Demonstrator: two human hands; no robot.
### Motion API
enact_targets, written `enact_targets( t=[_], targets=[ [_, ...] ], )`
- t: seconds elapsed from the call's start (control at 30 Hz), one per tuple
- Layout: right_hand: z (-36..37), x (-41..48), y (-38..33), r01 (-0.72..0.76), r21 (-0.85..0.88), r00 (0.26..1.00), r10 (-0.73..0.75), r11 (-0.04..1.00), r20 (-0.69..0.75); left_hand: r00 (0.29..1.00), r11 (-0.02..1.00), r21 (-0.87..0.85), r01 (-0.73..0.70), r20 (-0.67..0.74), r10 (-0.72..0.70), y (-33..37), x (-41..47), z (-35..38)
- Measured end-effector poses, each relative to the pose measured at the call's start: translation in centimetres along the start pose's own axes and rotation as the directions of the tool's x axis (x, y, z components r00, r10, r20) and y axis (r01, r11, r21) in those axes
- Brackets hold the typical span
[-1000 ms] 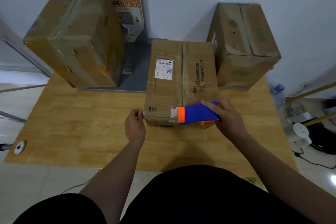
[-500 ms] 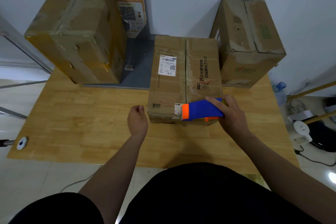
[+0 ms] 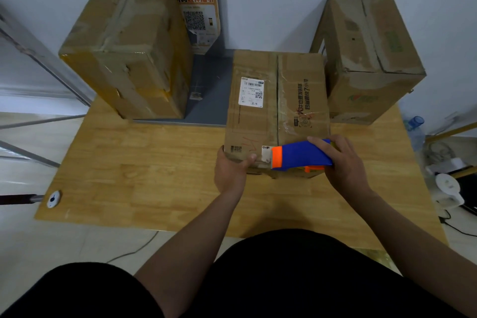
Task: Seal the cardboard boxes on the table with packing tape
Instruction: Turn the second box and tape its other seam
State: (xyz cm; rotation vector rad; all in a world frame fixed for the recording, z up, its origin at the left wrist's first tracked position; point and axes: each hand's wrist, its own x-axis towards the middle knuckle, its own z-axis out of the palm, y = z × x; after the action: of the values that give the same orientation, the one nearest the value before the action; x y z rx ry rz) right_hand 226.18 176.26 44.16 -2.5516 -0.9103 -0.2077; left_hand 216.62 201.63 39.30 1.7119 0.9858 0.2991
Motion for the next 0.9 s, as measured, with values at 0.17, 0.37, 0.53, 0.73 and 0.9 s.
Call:
enact_targets(
  t=[0.17,0.37,0.53,0.73,0.9],
  targets=[
    [0.1,0.0,-0.1,-0.031,0.015,0.999,0.031,0.999,0.009,0.981,0.985,-0.131,-0.116,0.142,0.135,-2.3,1.2,-2.5],
    [-0.1,0.0,-0.3,-0.046,0.045,0.999,0.045,0.998,0.017,0.977,0.961,-0.276,0.023,0.209,0.037,-3.4,1.9,-3.2],
    [-0.2,-0.2,-0.3,-0.062,0.051,0.998,0.060,0.997,0.032,0.970,0.985,-0.144,-0.096,0.210,0.125,-3.2,2.1,-3.0],
    [-0.4,-0.4,-0.3,-0.052,0.037,0.998,0.050,0.998,0.037,0.918,0.682,0.620,-0.388,0.196,0.344,-0.3,2.0,-1.2],
    [-0.8,-0.4,-0.3,-0.028,-0.003,0.996,0.028,1.000,0.079,0.876,0.466,0.751,-0.468,0.326,0.354,1.4,1.3,2.1]
  ],
)
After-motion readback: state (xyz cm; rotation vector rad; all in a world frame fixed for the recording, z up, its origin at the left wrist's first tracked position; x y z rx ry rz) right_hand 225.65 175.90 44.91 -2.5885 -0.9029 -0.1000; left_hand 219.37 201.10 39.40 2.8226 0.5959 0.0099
